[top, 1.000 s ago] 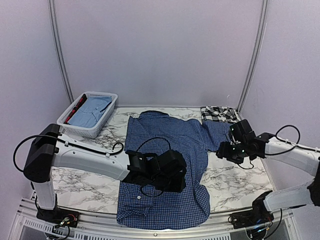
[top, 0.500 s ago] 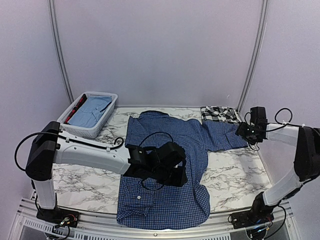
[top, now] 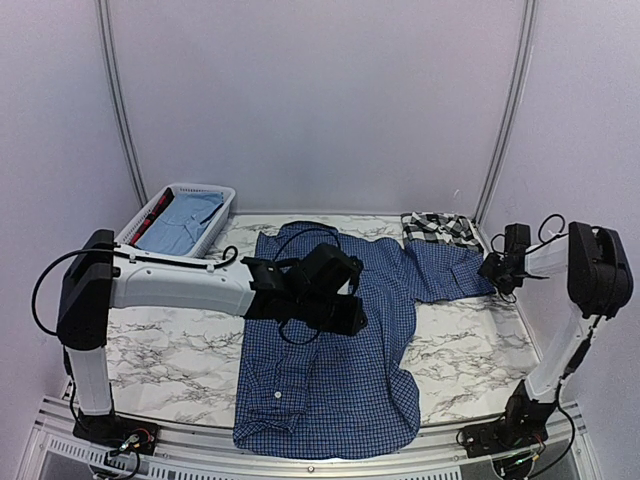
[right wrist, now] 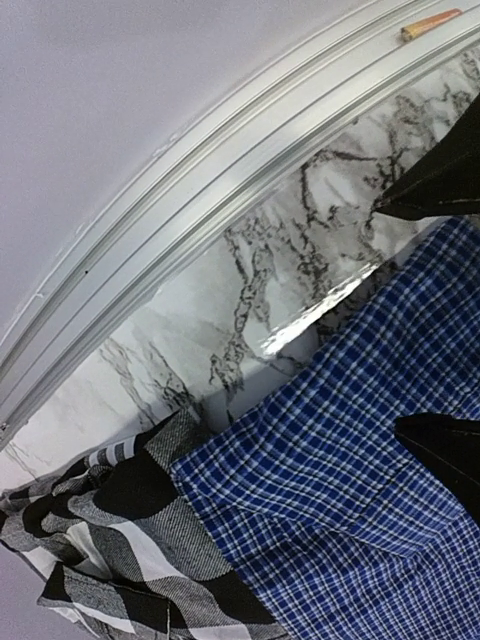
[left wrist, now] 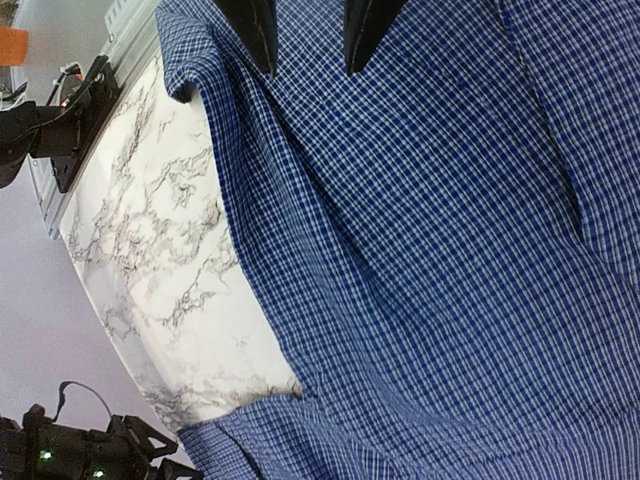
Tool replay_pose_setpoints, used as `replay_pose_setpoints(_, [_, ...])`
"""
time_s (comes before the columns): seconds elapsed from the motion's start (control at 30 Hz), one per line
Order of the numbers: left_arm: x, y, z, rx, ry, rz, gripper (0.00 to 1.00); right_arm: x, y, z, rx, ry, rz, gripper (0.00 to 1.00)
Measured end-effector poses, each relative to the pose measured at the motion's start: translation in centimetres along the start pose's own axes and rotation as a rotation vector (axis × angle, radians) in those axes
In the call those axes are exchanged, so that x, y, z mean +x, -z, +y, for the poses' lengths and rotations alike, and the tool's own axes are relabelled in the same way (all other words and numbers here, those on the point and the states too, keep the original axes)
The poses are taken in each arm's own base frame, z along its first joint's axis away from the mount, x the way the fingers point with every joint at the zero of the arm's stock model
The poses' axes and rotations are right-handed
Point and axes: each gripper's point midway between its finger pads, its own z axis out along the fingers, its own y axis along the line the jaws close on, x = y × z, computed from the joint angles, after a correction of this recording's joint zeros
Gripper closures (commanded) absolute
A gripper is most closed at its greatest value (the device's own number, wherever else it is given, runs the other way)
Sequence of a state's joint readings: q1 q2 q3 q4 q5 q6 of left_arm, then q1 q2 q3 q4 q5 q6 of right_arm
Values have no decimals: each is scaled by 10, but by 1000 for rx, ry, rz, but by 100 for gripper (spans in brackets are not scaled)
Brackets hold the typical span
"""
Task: Fold and stack the long sleeve shirts
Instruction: Pick up the sleeve from the 1/3-folded shirt, then pass from the right arm to the left
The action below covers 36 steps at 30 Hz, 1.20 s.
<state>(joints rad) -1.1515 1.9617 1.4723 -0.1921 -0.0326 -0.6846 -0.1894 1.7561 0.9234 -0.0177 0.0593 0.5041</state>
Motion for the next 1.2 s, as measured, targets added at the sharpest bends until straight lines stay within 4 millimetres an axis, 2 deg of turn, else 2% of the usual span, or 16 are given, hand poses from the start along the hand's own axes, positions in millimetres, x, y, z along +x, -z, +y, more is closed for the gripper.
replay_pose_setpoints(0.13, [-25,5,1,14,-21,-42,76,-4,-19,6,-10,8,8,43])
replay_pose_setpoints(0.27, [-37,7,4,30,-26,-49,76,-2,-27,7,-16,12,16,50])
replay_pose_setpoints(0.43, [-40,6,10,39,-17,-39,76,-1,-27,9,-27,21,22,90])
replay_pose_setpoints(0.53, [-44,3,10,50,-8,-35,76,2,-25,12,-30,36,41,100])
replay_pose_setpoints(0.63, [-49,1,12,60,8,-33,76,2,-18,22,-37,61,50,100])
replay_pose_setpoints(0.73, [-54,0,18,67,34,-31,76,-2,0,44,-70,95,34,100])
replay_pose_setpoints(0.9, [-64,0,26,107,102,-15,74,-13,60,107,-231,157,-45,100])
replay_pose_setpoints(0.97, [-68,-1,27,132,134,-13,74,-10,82,132,-303,184,-63,100])
replay_pose_setpoints(1.1, [-83,-1,30,202,218,-18,66,20,127,190,-468,261,-52,100])
replay_pose_setpoints(1.2, [-96,1,32,263,283,-38,63,51,147,221,-555,314,-12,100])
